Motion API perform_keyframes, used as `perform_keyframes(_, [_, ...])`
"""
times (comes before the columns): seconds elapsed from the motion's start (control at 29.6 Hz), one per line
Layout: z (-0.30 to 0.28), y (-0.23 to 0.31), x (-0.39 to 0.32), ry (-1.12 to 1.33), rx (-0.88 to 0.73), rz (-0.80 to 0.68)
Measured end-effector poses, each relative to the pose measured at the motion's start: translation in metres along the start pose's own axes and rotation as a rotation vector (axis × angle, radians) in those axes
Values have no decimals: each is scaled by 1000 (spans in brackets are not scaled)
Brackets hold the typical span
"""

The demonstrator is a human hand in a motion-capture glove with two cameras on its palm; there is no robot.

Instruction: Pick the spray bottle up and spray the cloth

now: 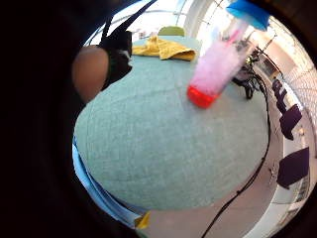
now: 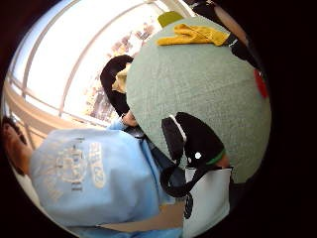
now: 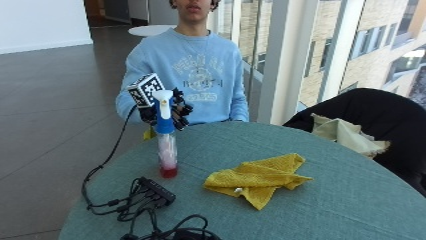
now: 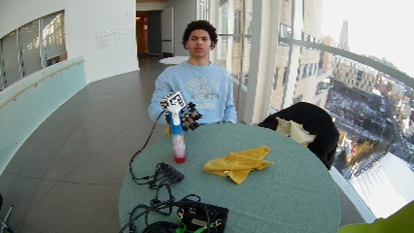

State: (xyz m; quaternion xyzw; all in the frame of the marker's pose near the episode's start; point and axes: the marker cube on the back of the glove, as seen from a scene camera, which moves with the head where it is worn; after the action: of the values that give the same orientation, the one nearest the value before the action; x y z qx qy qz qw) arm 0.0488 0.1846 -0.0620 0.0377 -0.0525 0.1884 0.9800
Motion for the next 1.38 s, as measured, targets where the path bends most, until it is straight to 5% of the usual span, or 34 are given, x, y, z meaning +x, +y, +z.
perform_keyframes(0.3, [-22,19,57,-236,258,186])
perform_keyframes(0.44, [-27,17,69,-338,251,333])
perform_keyframes(1.38, [-16,-111,118,-662,505,454])
